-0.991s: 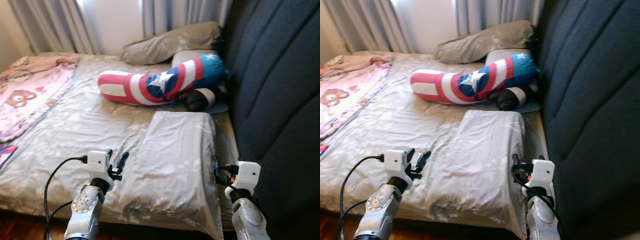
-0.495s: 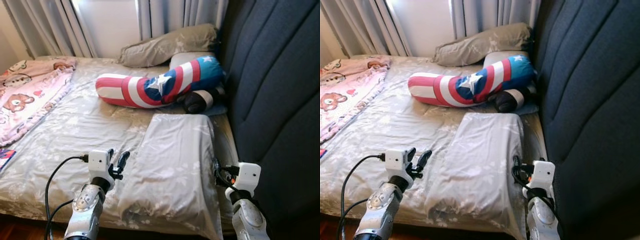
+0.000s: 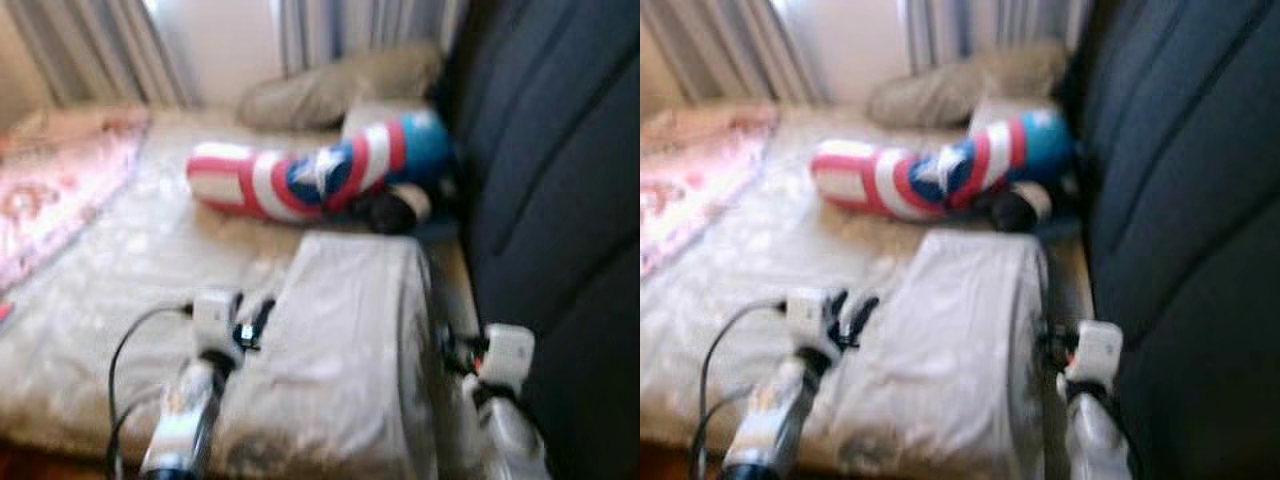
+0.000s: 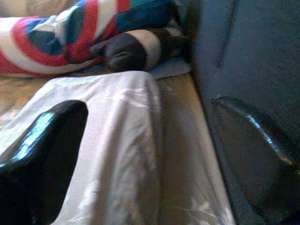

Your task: Clean up the room

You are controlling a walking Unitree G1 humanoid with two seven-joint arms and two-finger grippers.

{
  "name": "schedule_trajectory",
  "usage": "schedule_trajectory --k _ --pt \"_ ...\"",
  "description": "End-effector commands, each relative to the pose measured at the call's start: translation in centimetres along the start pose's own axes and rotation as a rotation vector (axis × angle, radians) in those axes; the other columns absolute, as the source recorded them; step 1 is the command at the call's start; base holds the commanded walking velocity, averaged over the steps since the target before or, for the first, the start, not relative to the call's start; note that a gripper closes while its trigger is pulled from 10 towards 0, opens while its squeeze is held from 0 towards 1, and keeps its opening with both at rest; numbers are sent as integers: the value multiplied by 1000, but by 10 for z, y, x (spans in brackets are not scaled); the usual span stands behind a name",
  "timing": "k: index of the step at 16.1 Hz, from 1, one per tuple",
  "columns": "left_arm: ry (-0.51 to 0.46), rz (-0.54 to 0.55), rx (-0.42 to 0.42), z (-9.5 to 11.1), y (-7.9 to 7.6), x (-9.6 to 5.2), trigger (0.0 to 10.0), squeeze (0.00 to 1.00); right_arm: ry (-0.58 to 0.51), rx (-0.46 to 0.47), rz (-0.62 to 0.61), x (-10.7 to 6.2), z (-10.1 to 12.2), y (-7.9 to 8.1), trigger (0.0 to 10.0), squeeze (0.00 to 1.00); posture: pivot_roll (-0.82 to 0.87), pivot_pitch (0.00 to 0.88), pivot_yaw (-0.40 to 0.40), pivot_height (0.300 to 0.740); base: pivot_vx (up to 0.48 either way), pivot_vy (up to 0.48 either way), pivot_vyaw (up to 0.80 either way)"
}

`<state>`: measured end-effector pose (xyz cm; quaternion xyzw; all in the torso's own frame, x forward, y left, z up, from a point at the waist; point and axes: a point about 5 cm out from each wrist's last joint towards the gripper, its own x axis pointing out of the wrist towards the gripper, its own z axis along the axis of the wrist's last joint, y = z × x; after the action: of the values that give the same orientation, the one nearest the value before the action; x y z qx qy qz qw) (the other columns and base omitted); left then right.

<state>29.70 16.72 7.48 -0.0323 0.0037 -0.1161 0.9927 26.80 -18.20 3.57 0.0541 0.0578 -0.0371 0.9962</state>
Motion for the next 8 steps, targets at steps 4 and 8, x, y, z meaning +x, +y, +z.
schedule_trajectory --k 4,8 --pt "5 25 0 -1 8 -7 10000 0 5 19 28 0 -2 11 10000 0 -28 34 -19 738 0 0 0" --pt "7 18 -8 -2 5 -9 10000 0 7 19 25 -2 -3 11 10000 0 -30 17 -19 738 0 0 0"
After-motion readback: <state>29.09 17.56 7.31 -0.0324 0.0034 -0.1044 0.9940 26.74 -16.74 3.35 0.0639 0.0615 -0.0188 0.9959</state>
